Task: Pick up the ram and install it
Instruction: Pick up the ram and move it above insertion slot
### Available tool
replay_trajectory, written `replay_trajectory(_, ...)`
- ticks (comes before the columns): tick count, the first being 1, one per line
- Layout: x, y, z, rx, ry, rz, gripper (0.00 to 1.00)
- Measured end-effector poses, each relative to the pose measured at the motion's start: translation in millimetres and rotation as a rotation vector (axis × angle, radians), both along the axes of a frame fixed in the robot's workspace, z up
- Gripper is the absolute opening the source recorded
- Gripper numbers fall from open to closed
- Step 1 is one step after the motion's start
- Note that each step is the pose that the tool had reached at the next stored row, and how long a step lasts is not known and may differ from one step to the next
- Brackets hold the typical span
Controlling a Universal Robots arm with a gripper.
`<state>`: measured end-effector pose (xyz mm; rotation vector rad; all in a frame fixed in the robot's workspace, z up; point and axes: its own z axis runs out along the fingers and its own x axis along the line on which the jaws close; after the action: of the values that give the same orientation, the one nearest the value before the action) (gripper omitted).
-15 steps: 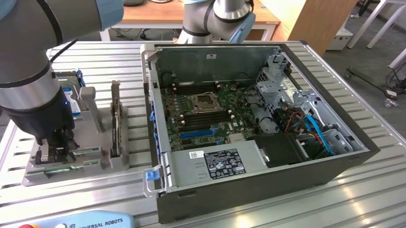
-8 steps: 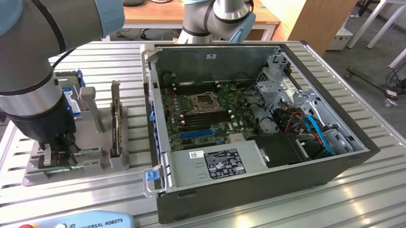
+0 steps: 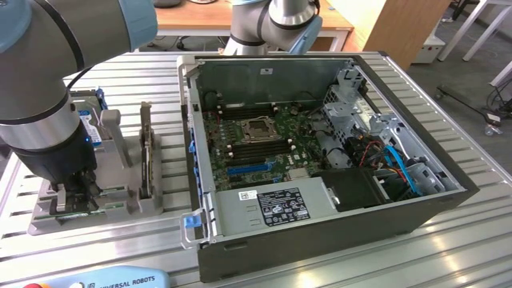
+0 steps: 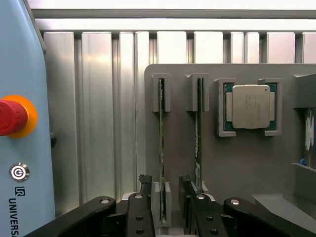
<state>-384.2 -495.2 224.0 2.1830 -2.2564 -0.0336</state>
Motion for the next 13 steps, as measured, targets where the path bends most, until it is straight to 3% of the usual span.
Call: replay_trajectory(13,0.0,0.0,-4.6,0.0001,-0.0001,0.0,0.36)
